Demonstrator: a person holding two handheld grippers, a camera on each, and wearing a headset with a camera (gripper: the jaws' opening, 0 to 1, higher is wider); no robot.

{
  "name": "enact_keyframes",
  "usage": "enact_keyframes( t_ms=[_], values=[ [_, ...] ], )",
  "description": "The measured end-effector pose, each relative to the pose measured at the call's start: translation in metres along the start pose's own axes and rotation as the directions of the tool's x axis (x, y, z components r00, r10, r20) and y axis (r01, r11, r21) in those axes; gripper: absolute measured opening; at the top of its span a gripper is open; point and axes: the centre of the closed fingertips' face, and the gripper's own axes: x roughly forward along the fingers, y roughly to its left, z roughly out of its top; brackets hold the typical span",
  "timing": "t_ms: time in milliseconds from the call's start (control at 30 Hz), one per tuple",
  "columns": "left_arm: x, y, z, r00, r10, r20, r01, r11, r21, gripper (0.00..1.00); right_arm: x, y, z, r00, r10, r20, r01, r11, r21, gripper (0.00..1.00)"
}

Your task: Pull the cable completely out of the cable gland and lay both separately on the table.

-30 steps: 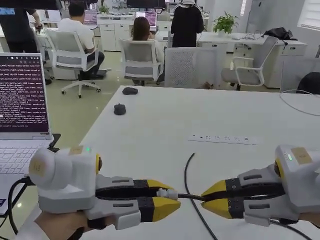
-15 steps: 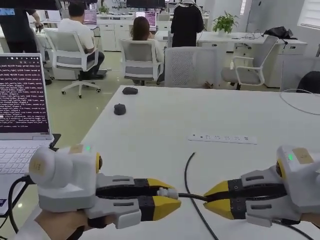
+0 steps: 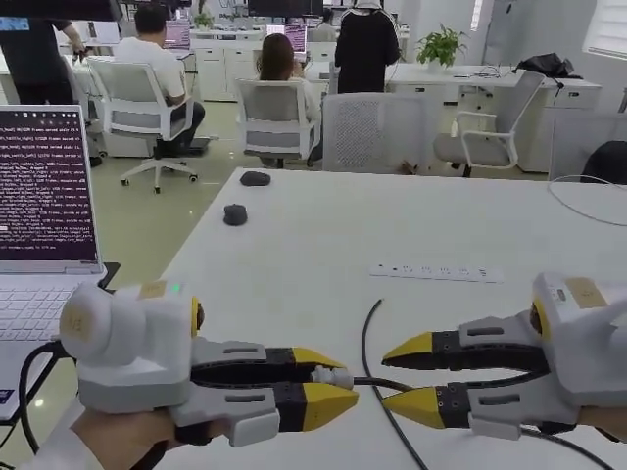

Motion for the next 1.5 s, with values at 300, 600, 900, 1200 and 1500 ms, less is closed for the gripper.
enact_keyframes(
  t_ms=[300, 600, 900, 1200, 1500],
  values=[
    [0.002, -0.002, -0.001, 1.0000, -0.009, 0.000, 0.009, 1.000, 0.004, 0.17, 0.010, 0.009, 0.007, 0.9990, 0.043, 0.005, -0.043, 0.999, -0.022, 0.10],
    [-0.001, -0.001, -0.001, 1.0000, -0.001, 0.004, 0.001, 1.000, 0.005, 0.17, 0.012, 0.009, 0.005, 0.9982, 0.059, -0.009, -0.059, 0.998, -0.025, 0.05],
    [0.000, 0.001, -0.004, 1.0000, 0.002, -0.003, -0.002, 1.000, 0.003, 0.17, 0.013, 0.008, 0.002, 0.9986, 0.053, -0.006, -0.054, 0.998, -0.025, 0.05],
    [-0.009, 0.008, -0.001, 0.9995, 0.021, 0.025, -0.020, 1.000, -0.020, 0.17, -0.002, -0.001, -0.025, 0.9980, 0.013, -0.063, -0.013, 1.000, 0.008, 0.04],
    [-0.012, 0.012, -0.001, 0.9988, 0.038, 0.030, -0.037, 0.999, -0.028, 0.17, -0.019, -0.009, -0.048, 0.9951, -0.027, -0.096, 0.032, 0.998, 0.050, 0.04]
  ],
)
